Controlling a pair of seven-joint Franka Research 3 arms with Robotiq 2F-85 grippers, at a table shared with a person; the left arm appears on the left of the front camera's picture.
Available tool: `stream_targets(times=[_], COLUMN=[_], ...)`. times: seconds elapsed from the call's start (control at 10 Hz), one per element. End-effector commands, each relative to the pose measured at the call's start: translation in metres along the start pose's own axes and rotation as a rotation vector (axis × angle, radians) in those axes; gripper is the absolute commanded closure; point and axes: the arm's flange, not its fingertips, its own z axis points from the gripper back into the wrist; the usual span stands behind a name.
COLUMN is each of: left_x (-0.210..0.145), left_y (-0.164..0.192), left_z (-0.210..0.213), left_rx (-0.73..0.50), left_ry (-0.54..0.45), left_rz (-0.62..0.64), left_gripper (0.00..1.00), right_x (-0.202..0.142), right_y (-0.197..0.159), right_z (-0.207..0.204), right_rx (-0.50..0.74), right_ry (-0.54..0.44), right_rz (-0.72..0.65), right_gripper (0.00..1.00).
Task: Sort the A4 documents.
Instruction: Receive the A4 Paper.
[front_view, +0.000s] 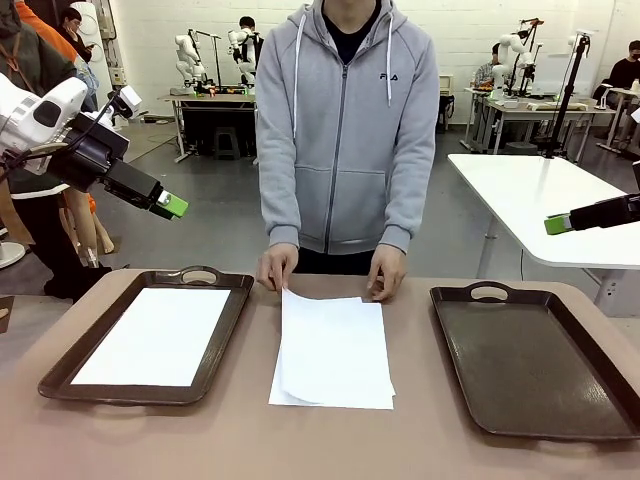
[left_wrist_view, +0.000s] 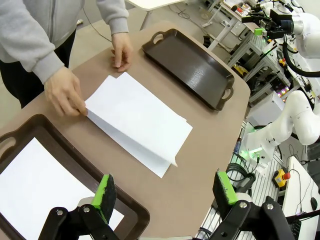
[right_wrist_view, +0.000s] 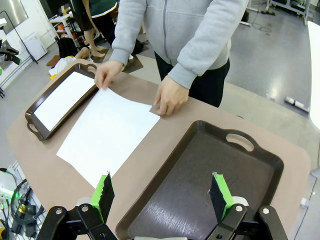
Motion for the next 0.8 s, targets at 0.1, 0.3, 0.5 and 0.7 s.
stream_targets(times=[0.1,0.3,0.5,0.7], left_x=[-0.0005,-0.0005,-0.0005,-0.0005], left_y=[-0.0004,-0.0004,-0.0004,-0.0004], left_z=[0.001,0.001,0.001,0.001], left_rx=[0.0,0.0,0.0,0.0], left_ry=[0.009,0.009,0.009,0.009], left_rz=[-0.005,-0.005,-0.005,-0.005], left_gripper=[0.0,0.0,0.0,0.0], right_x=[-0.0013,-0.0013,-0.0013,-0.0013], right_y=[-0.0012,-0.0012,-0.0012,-0.0012], right_z=[-0.0007,-0.0007,-0.0007,-0.0007], right_rx=[0.011,0.011,0.011,0.011], right_ry=[-0.002,-0.002,-0.002,-0.002], right_rz=[0.006,0.006,0.006,0.006], right_gripper=[0.0,0.0,0.0,0.0])
